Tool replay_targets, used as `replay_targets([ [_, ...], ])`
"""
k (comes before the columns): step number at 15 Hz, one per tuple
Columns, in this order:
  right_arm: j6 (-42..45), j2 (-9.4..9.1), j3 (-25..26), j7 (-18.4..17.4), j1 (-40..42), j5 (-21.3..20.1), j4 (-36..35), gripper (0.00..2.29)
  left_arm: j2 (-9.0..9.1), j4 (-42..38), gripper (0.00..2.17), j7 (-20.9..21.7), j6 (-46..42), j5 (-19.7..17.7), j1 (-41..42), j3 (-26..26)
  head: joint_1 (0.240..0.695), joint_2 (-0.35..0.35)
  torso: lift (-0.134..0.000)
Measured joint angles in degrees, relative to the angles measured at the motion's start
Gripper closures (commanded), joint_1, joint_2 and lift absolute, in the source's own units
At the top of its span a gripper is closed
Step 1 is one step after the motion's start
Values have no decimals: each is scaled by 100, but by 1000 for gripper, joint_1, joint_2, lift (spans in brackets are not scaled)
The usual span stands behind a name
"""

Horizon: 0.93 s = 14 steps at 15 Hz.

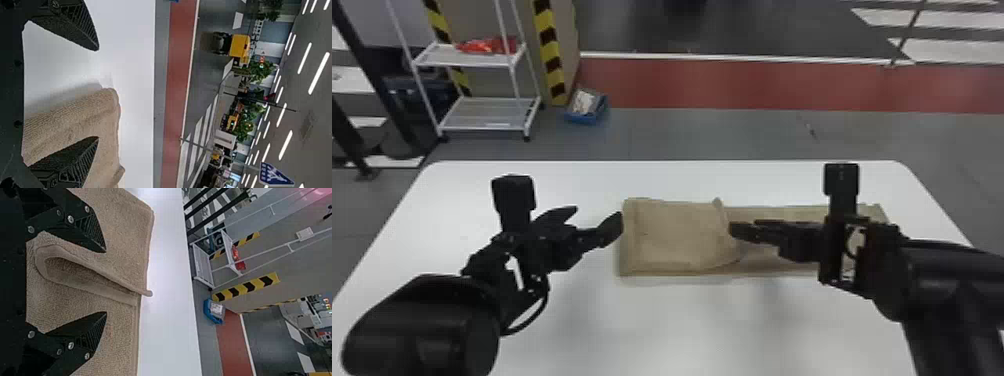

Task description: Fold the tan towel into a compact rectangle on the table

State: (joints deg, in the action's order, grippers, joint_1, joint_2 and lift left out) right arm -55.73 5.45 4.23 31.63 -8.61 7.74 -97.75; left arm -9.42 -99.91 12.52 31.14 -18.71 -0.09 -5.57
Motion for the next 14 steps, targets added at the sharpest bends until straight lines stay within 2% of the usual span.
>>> replay_targets([
  [6,74,-6,-442,-260,-319,-98,528,407,-11,95,83,85,-129,-66,17,63,695,-1,-124],
  [10,-25,-17,-592,-351,-411,-159,622,468,-13,79,87,150,-130,-107,52,133,695,12,-124],
  [14,-305,-18,-637,-351,-424,-255,601,842,-6,69,87,163,-130,-115,53,131,695,10,-124],
])
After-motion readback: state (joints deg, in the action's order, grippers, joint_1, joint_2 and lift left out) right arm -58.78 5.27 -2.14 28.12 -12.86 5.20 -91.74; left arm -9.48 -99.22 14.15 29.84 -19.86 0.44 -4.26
